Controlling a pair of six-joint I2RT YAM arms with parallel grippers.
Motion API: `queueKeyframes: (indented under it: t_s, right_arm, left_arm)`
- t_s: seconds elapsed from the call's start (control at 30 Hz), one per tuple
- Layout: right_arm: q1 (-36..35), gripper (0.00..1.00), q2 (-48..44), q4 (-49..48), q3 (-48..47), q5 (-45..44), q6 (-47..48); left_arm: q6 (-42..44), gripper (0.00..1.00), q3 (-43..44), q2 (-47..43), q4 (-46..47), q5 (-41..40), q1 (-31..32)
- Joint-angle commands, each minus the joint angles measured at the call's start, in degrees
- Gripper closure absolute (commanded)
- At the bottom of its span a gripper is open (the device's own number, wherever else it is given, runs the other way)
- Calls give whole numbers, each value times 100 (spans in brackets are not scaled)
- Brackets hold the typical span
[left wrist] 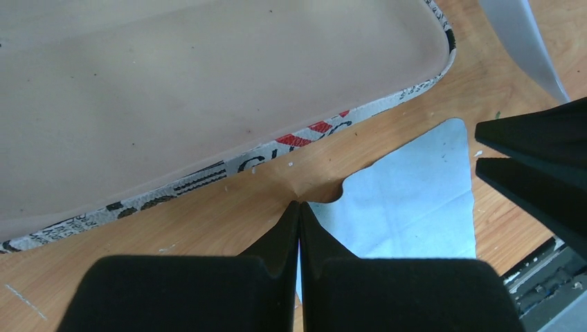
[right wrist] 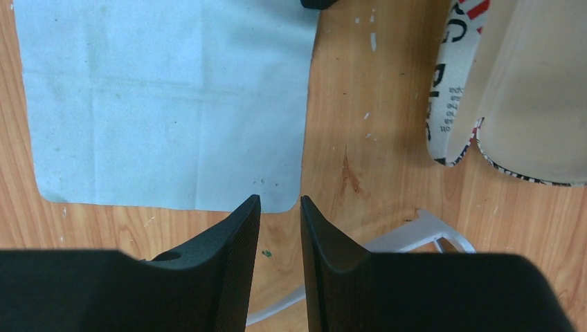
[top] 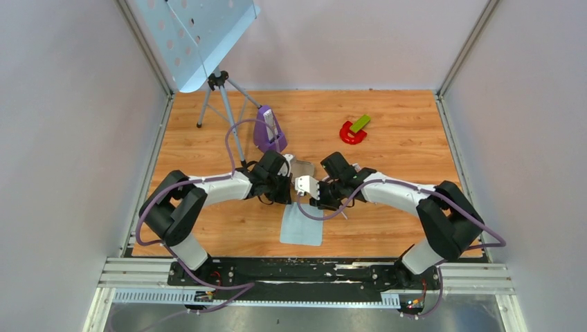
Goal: Organize the sunglasses
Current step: Fold the glasses cleaning cloth at the center of the board.
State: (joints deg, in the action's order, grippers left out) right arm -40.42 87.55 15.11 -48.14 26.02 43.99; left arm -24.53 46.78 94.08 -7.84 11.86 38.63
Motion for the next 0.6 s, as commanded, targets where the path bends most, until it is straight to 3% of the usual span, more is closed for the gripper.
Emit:
queueKeyframes:
  t_s: [0.0, 0.4, 0.57]
  right_arm:
    - [-193, 67, 140, 132, -133, -257, 347]
    - [-213, 65, 435, 266, -131, -550, 446]
    - [-313, 72, 648, 537, -297, -578, 530]
  left_arm:
    - [-58, 100, -141, 126, 85, 119, -64]
    - [-59, 100, -161, 100, 89, 133, -64]
    - [-57, 100, -154, 76, 88, 133, -66]
